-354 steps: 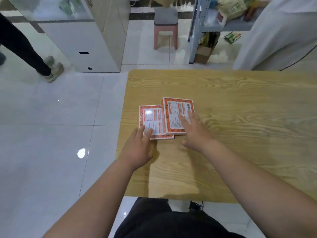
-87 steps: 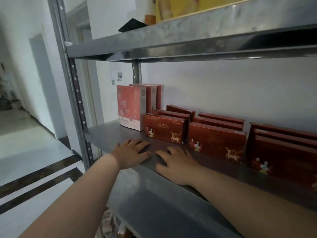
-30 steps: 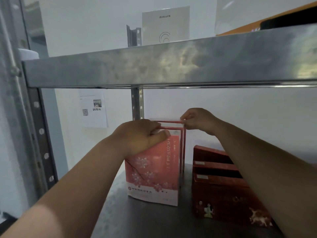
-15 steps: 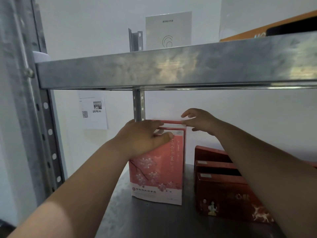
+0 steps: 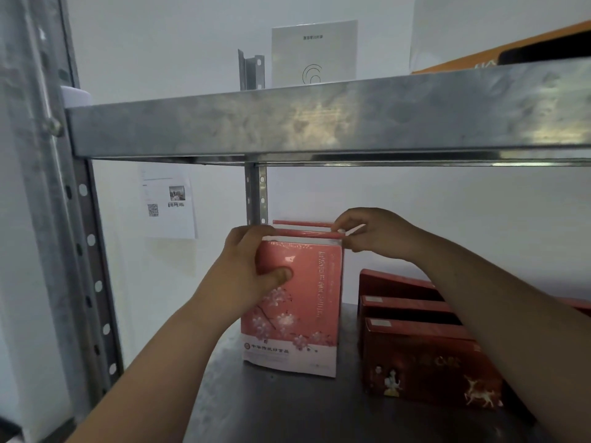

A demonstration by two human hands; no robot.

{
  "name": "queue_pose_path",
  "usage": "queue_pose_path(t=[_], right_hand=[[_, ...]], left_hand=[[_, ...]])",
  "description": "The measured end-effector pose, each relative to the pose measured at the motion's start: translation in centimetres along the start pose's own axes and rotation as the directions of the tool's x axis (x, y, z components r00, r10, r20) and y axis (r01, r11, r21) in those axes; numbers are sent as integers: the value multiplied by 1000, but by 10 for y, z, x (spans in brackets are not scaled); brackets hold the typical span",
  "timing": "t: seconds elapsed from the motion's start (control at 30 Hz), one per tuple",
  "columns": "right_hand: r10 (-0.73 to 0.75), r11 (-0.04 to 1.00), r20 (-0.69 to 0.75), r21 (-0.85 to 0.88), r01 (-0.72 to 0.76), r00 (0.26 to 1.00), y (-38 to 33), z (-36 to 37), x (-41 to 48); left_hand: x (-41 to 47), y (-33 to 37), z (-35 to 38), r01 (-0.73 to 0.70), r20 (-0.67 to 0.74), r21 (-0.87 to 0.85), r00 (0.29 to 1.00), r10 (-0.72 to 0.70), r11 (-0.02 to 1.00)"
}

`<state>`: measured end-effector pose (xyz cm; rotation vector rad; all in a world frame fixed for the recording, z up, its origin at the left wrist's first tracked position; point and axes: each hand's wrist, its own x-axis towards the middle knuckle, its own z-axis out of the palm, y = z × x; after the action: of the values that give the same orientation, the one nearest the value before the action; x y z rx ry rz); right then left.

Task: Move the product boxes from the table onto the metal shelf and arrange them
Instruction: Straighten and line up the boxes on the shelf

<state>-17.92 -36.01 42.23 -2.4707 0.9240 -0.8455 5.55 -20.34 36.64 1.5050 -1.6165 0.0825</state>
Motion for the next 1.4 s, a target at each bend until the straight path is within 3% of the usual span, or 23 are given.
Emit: queue_pose_path(t=[0.33,0.63,1.4], right_hand=[[14,1000,-32,0,-14,999,-4,1,-1],[64,978,-24,202,-58,998,-1,2,1],[58,982,-76,182,-43,995,-1,3,-5]], left_hand=[[-2,-4,1,-25,-8,-32,1000,25,999],[-3,-7,3,-52,-8,-27,999,52,998],[-5,-10,8,-95,-34,-18,995,94,995]])
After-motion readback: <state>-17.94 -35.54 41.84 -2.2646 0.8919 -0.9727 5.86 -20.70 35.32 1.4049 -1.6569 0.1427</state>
